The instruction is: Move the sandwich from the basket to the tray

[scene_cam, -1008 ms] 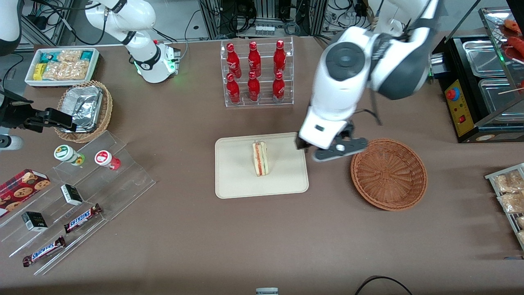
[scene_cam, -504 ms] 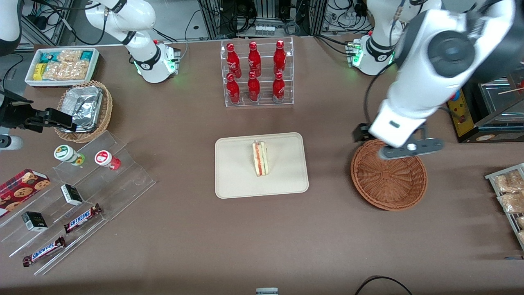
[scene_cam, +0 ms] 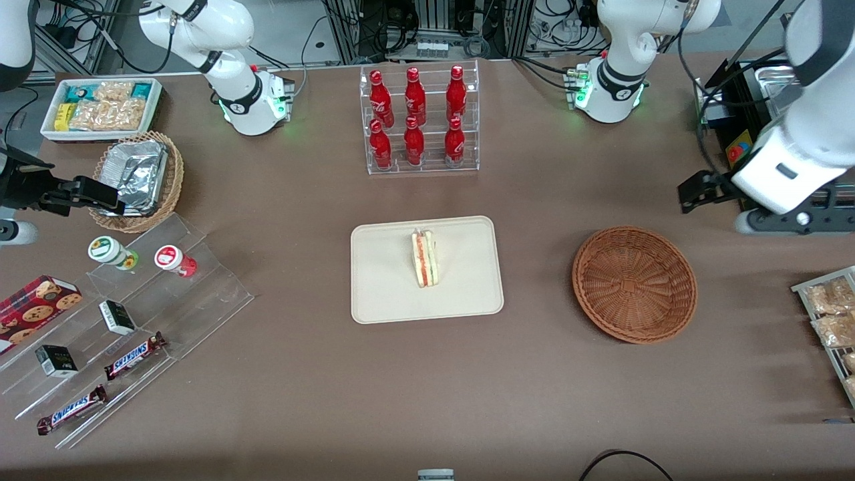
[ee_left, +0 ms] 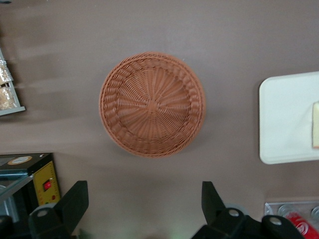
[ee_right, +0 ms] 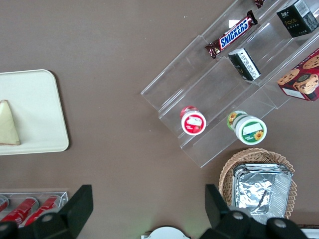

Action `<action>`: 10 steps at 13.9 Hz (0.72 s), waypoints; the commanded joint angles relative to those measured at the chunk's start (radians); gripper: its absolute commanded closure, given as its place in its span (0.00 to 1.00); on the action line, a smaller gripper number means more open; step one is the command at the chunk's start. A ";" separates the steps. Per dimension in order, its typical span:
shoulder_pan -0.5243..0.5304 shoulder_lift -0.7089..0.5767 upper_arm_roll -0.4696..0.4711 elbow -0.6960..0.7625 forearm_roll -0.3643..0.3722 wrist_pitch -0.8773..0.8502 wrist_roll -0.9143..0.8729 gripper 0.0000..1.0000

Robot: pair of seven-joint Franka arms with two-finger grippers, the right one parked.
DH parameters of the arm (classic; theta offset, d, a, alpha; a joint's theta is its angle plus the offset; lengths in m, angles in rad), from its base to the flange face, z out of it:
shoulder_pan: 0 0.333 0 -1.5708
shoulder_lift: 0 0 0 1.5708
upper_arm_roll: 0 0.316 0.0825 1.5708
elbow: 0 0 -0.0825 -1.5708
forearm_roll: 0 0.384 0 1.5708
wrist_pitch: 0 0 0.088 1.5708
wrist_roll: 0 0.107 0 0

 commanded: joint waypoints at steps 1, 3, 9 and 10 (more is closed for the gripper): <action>0.008 -0.139 -0.003 -0.176 -0.010 0.076 0.028 0.00; 0.006 -0.153 0.002 -0.193 -0.010 0.087 0.028 0.00; 0.104 -0.082 -0.030 -0.088 -0.050 0.077 0.068 0.00; 0.104 -0.078 -0.032 -0.078 -0.048 0.077 0.078 0.00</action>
